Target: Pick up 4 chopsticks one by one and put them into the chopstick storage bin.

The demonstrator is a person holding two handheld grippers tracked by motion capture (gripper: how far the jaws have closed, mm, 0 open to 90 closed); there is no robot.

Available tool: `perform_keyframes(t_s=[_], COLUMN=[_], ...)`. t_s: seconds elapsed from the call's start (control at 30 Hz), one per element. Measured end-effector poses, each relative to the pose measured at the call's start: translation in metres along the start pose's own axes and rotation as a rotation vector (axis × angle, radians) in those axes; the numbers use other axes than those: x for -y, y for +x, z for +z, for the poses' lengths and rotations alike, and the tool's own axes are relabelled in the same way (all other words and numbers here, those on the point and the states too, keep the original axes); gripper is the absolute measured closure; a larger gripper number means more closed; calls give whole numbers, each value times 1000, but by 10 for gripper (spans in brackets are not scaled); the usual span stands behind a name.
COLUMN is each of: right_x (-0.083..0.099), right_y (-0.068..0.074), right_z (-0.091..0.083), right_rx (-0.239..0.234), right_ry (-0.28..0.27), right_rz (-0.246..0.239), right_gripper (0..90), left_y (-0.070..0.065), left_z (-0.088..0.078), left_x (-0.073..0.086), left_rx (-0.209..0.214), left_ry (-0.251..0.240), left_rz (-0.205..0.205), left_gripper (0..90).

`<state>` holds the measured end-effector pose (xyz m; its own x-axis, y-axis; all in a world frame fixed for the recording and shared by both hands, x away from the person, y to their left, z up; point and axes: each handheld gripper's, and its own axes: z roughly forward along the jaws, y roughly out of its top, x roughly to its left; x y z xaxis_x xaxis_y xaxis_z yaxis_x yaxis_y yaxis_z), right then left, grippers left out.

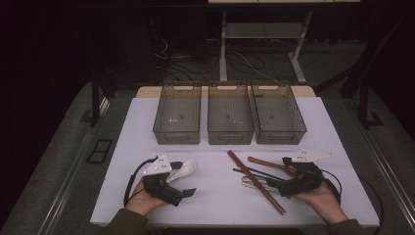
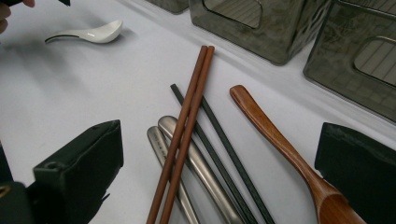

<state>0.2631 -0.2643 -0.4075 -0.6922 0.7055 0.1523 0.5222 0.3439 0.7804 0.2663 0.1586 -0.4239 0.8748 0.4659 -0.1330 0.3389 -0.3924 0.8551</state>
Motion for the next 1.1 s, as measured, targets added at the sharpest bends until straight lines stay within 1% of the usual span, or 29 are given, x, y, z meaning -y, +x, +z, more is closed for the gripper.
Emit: perform_keyframes(t_s=[0.03, 0.1, 0.17, 0.27, 0.3, 0.47, 0.5, 0.53, 0.57, 0.63, 0.67, 0.8, 0.83, 0.9, 0.97, 1.1], right_x=[-1, -2, -3, -6, -7, -13, -13, -14, -15, -16, -16, -18, -18, -19, -19, -20], right_y=[0, 2, 3, 5, 5, 8, 9, 9, 9, 9, 9, 11, 12, 13, 15, 19], right_z=[1, 3, 5, 8, 10, 20, 22, 23, 25, 27, 29, 38, 41, 45, 49, 55], right_rx=[-3, 3, 7, 7, 3, -3, -2, -7, -8, -19, -26, -40, -48, -39, -45, -52], right_ry=[-2, 6, 8, 15, 15, 38, 47, 49, 47, 59, 61, 95, 105, 116, 128, 156], right_rz=[2, -10, -15, -8, -11, -12, -18, -25, -22, -15, -15, -25, -27, -44, -55, -70], right_gripper=[14, 14, 14, 16, 54, 78, 131, 161, 163, 245, 253, 377, 399, 447, 490, 554], left_y=[0, 0, 0, 1, 1, 1, 1, 1, 1, 1, 1, 1, 1, 1, 1, 1], left_z=[0, -1, -1, -1, -1, -1, -1, -1, -1, -1, -1, 0, 0, -1, -1, -1], left_x=[0, 0, 0, 0, 0, 0, 0, 0, 1, 1, 0, 0, 0, 0, 1, 1], left_rx=[1, 2, 1, 1, 1, 1, 1, 1, 1, 2, 1, 2, 2, 1, 1, -1], left_ry=[-2, -1, -3, -6, -4, -3, -3, -2, -2, -1, -1, 4, 5, 3, 0, 2], left_rz=[3, 6, 2, -2, -2, -7, -6, -6, -6, -6, -6, -4, -4, -3, -5, -6], left_gripper=[0, 0, 0, 0, 0, 0, 0, 0, 0, 0, 0, 0, 0, 0, 0, 0])
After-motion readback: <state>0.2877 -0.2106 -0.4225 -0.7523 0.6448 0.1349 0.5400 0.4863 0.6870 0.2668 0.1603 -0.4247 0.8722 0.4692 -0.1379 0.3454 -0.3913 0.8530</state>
